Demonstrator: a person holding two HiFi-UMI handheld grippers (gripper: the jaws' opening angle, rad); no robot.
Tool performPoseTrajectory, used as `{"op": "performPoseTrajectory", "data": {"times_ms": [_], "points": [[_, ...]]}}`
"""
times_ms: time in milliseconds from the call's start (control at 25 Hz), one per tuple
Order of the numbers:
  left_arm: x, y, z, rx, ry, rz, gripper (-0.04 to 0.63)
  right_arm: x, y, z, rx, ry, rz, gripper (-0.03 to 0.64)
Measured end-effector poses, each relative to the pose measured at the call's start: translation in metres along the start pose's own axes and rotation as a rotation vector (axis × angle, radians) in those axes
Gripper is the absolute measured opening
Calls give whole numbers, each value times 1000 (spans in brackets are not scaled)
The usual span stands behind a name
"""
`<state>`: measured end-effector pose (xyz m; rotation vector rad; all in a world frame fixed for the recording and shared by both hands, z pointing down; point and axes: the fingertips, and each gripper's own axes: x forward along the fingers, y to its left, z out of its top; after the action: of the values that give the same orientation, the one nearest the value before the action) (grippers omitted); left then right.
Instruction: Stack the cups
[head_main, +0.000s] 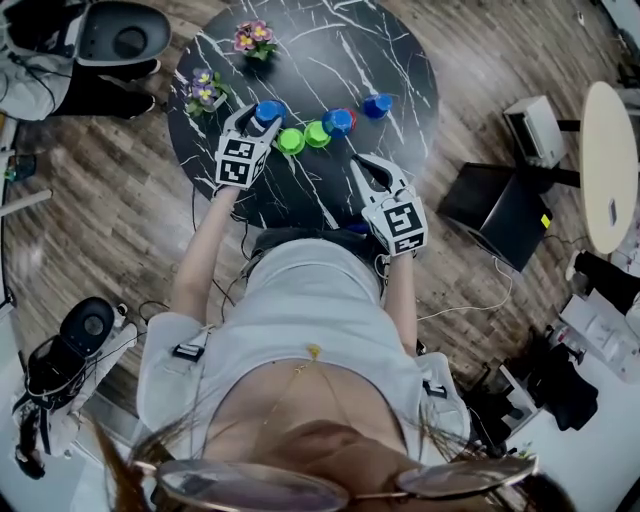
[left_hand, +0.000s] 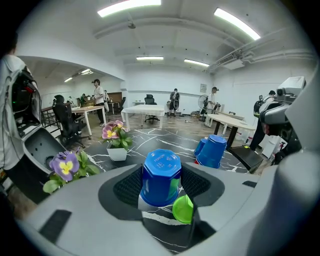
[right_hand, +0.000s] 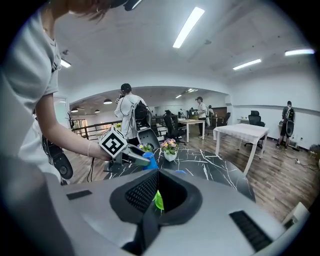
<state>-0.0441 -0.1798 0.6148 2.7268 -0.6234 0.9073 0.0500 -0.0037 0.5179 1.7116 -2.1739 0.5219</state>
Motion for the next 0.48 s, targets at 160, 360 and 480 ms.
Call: {"op": "performPoseTrajectory", "data": {"times_ms": [160,360,480], "points": [[-6,-5,2,-10,-10,2,252,-4,-1,1,7,-13,9,18],[-12,-11,3,-17,-13,6,252,-8,-1,-1,0,-10,22,18],[-15,-18,3,-23,-14,0,252,-12,-3,-4,-1,-6,24,18]]}}
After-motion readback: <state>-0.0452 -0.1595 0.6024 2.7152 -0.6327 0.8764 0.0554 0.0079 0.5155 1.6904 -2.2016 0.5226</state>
